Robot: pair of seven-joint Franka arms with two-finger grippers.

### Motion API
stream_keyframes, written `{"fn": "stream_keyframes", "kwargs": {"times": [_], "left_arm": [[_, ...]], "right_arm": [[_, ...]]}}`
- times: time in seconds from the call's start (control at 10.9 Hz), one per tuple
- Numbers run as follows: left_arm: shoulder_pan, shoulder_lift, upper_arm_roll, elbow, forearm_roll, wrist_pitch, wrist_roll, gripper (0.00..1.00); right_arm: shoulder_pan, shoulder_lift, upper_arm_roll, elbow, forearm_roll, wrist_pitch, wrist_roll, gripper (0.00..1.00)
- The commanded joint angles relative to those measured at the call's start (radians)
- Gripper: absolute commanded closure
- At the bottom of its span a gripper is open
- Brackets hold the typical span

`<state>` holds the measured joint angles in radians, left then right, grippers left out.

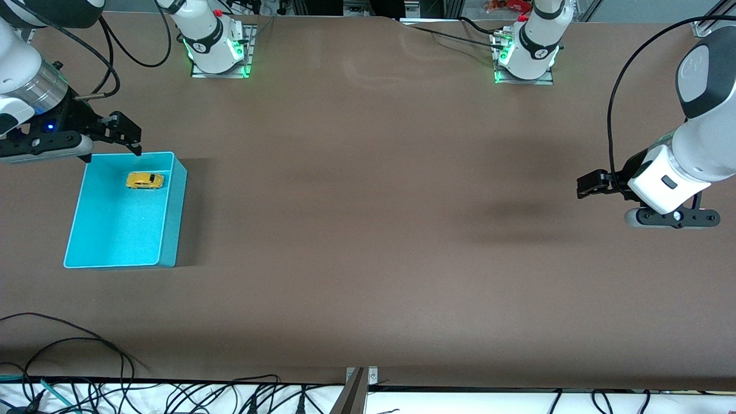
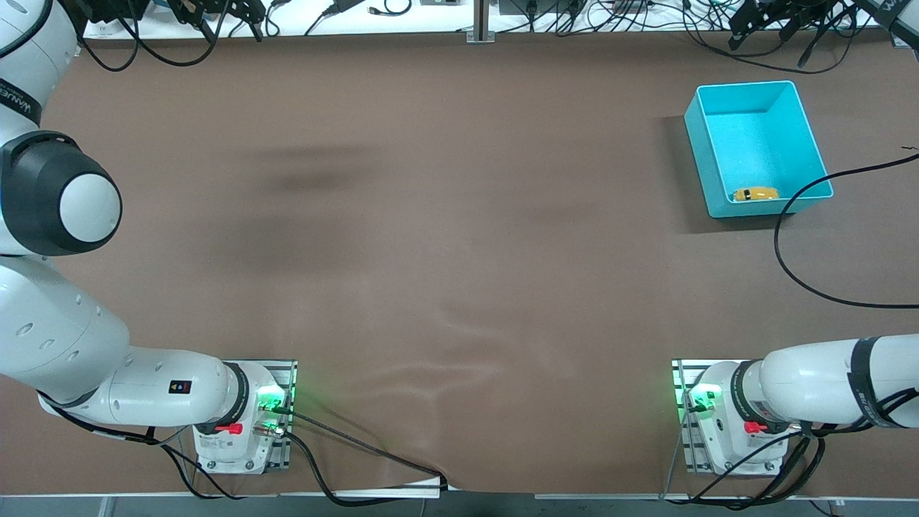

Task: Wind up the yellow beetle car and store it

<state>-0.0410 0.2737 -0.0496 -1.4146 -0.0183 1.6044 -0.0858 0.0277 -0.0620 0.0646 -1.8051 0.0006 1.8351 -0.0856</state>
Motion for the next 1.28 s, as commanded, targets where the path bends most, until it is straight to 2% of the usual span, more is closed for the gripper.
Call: {"fn": "stream_keyframes", "kwargs": {"times": [0.0,1.19], "left_arm": [[-0.008,-0.002,0.002,0.026,0.014,-0.018,0.012,0.00],[-0.013,-0.002,0.005,0.028,0.008,-0.057,0.017,0.00]], "right_arm": [[-0.002,0.010,-0.011,0.027,0.061,-0.057,-0.011,0.00],[-0.002,0.007,-0.012,0.087,0.015,-0.135,-0.009,0.00]]}}
